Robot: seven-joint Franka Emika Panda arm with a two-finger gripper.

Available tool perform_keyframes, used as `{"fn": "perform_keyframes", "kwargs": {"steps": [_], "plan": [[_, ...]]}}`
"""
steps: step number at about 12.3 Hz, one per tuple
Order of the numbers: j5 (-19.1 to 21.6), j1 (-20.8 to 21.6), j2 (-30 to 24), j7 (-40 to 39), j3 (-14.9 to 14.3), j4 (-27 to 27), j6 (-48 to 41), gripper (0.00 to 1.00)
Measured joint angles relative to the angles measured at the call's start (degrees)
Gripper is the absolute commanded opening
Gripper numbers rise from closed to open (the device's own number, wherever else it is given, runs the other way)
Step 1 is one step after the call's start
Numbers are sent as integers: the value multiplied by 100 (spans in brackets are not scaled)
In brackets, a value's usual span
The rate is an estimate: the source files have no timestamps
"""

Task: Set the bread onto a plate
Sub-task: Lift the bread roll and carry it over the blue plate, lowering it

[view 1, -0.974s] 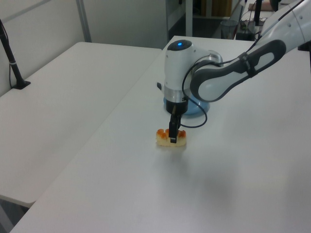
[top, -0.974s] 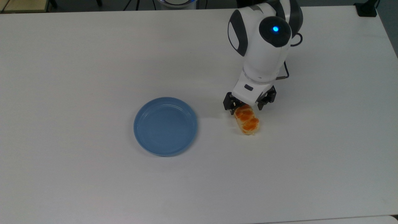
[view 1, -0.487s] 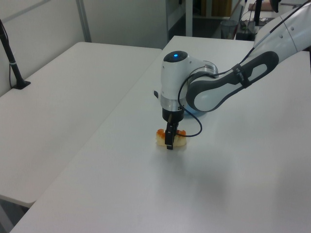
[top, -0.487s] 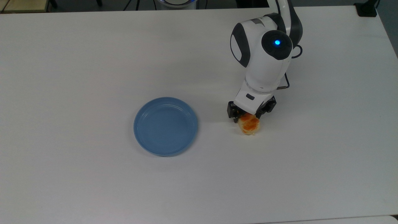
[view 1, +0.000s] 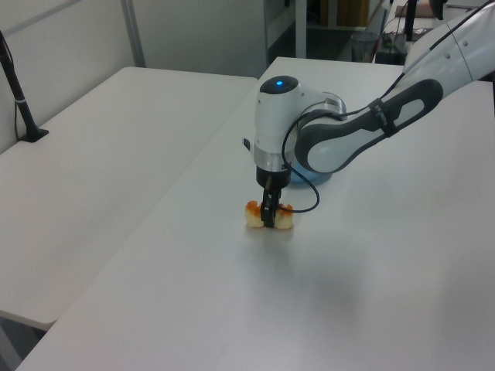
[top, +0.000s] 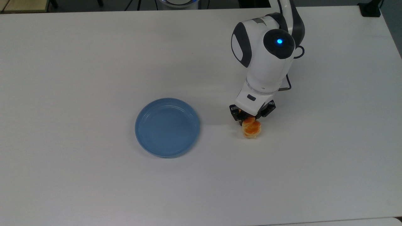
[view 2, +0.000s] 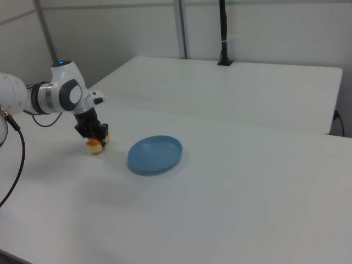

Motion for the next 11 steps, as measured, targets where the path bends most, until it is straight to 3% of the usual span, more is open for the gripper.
{"fn": "perform_keyframes", "kwargs": {"steps": [3, 5, 7, 11], "plan": [[-6, -285, -159, -235, -77, 283, -254, 37], [-5, -484, -253, -608, -315, 459, -607, 39], [-1, -696, -278, -995, -547, 464, -683, 39], [149, -1296, -135, -1446, -681, 429, -646, 42]]}}
